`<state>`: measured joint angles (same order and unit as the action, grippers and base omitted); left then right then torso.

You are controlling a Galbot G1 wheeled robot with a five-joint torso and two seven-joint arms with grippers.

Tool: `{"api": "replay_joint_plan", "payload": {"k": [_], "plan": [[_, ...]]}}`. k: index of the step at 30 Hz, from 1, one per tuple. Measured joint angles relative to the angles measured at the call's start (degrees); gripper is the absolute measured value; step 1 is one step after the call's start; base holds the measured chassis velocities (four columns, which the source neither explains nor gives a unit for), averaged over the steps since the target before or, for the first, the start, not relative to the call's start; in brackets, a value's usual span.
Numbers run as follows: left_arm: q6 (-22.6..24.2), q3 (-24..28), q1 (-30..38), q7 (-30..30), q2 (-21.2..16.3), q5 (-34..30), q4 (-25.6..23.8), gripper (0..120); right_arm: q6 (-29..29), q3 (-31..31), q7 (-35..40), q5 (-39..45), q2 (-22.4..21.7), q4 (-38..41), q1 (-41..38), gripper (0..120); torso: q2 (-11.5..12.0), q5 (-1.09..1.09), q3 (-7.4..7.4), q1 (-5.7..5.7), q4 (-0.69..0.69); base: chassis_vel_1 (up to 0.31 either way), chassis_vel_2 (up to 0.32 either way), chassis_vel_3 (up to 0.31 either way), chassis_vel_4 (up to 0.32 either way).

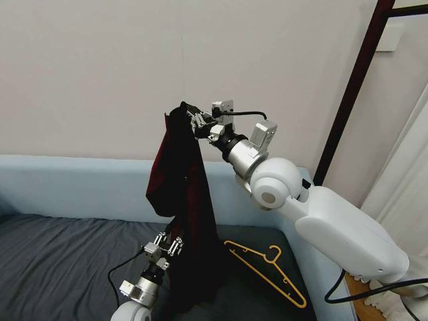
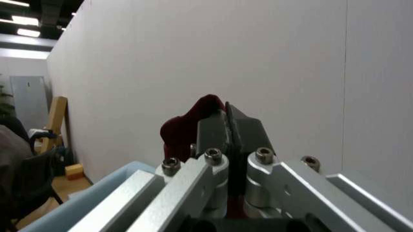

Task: Pick up the clothes from the sofa and hang them on the clothes hanger.

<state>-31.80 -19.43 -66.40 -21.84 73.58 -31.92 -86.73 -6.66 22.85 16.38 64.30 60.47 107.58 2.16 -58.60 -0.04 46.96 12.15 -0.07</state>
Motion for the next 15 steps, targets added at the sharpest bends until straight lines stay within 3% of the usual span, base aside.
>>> {"api": "replay_joint_plan", "payload": {"k": [6, 12, 15], "plan": [[-0.1, -0.1, -0.3, -0.1, -0.1, 0.0, -0.2, 0, 0.0, -0.2, 0.0, 0.0, -0.1, 0.1, 0.3, 0, 0.0, 0.0, 0.0, 0.0, 0.0, 0.0, 0.0, 0.0, 0.0], [-0.2, -0.8, -0.9, -0.2, -0.8, -0.6, -1.7, 0, 0.0, -0.4, 0.0, -0.2, -0.6, 0.3, 1.0, 0, 0.0, 0.0, 0.0, 0.0, 0.0, 0.0, 0.0, 0.0, 0.0], [-0.3, -2.0, -1.8, -0.1, -2.0, -2.1, -5.4, 0, 0.1, -0.5, 0.1, -1.0, -1.1, 0.0, 1.7, 0, 0.0, -0.01, 0.0, 0.0, 0.0, 0.0, 0.0, 0.0, 0.0]]}}
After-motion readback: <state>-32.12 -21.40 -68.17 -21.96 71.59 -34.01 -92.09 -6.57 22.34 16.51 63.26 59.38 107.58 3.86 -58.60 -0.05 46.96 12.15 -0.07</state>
